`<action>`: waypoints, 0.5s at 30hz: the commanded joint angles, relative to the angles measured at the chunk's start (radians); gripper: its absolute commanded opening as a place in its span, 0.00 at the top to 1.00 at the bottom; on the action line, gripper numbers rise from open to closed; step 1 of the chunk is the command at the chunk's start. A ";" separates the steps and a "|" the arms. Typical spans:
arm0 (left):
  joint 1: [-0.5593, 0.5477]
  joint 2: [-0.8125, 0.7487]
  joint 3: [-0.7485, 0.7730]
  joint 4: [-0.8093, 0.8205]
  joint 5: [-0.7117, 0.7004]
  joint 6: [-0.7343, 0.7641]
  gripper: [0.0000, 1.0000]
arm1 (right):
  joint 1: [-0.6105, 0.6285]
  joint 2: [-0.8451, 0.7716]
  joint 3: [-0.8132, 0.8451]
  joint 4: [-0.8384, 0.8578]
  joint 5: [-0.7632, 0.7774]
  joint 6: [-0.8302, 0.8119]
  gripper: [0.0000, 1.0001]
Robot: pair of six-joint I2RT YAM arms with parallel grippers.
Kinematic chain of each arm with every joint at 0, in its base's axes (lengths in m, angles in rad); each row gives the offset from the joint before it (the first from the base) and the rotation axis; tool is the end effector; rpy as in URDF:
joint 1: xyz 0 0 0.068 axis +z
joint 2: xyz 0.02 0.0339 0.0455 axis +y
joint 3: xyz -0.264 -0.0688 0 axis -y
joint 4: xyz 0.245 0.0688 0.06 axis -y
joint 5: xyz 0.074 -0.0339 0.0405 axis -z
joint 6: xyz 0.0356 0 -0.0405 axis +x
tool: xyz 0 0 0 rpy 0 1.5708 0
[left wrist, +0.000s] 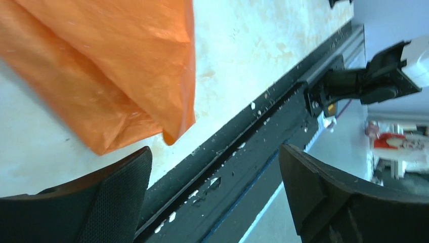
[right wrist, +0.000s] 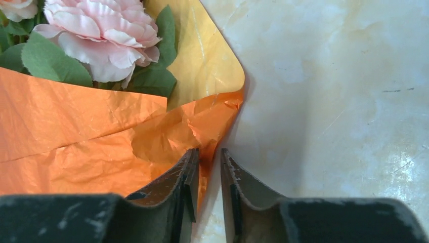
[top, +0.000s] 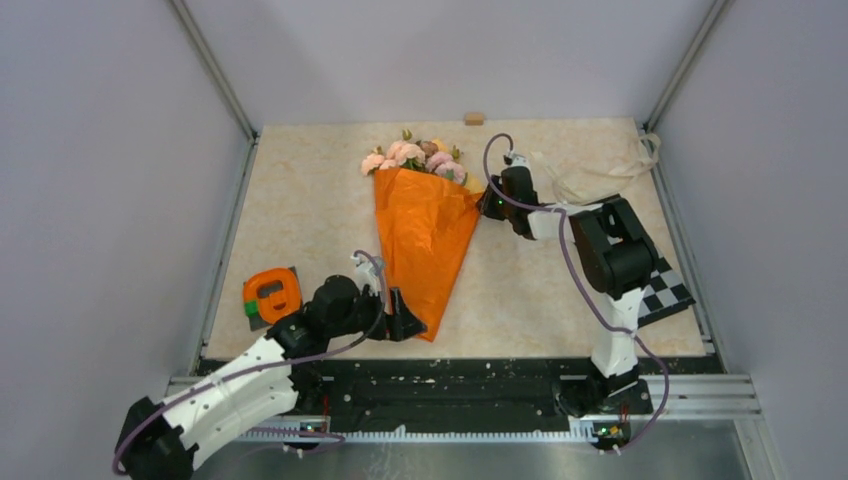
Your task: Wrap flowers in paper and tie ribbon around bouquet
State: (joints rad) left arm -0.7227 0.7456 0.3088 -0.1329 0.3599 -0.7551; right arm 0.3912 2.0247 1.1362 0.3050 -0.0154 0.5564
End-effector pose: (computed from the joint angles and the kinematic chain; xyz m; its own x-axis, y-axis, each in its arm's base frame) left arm 0.1146 -0.1177 0.1854 -0.8713 -0.0869 -0.4830 0.3355 0.6128 -0.7154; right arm 0.3957 0.1638 0.1381 -0.6401 0.3072 -0.7042 -0.0648 0.8917 0.4480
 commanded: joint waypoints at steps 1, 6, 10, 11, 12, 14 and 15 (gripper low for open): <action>-0.004 -0.135 0.007 -0.187 -0.220 -0.055 0.01 | 0.004 -0.064 -0.015 -0.003 0.032 0.025 0.68; 0.013 -0.059 0.030 -0.184 -0.425 -0.142 0.01 | 0.004 -0.086 -0.016 -0.013 0.027 0.040 0.54; 0.055 0.137 0.097 -0.129 -0.423 -0.134 0.01 | 0.004 -0.110 -0.011 -0.033 0.029 0.028 0.49; 0.078 0.189 0.119 -0.128 -0.414 -0.124 0.01 | 0.004 -0.119 -0.008 -0.041 0.028 0.023 0.47; 0.098 0.241 0.140 -0.124 -0.401 -0.112 0.01 | 0.004 -0.128 -0.007 -0.048 0.028 0.014 0.42; 0.141 0.331 0.156 -0.077 -0.349 -0.091 0.01 | 0.004 -0.152 -0.009 -0.063 0.024 -0.009 0.33; 0.166 0.364 0.156 -0.045 -0.311 -0.080 0.01 | 0.004 -0.172 -0.012 -0.071 0.020 -0.021 0.29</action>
State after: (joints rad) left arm -0.6231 1.0077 0.4110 -0.2802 -0.0006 -0.8669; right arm 0.3927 1.9560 1.1252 0.2520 0.0017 0.5797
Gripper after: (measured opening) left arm 0.986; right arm 0.641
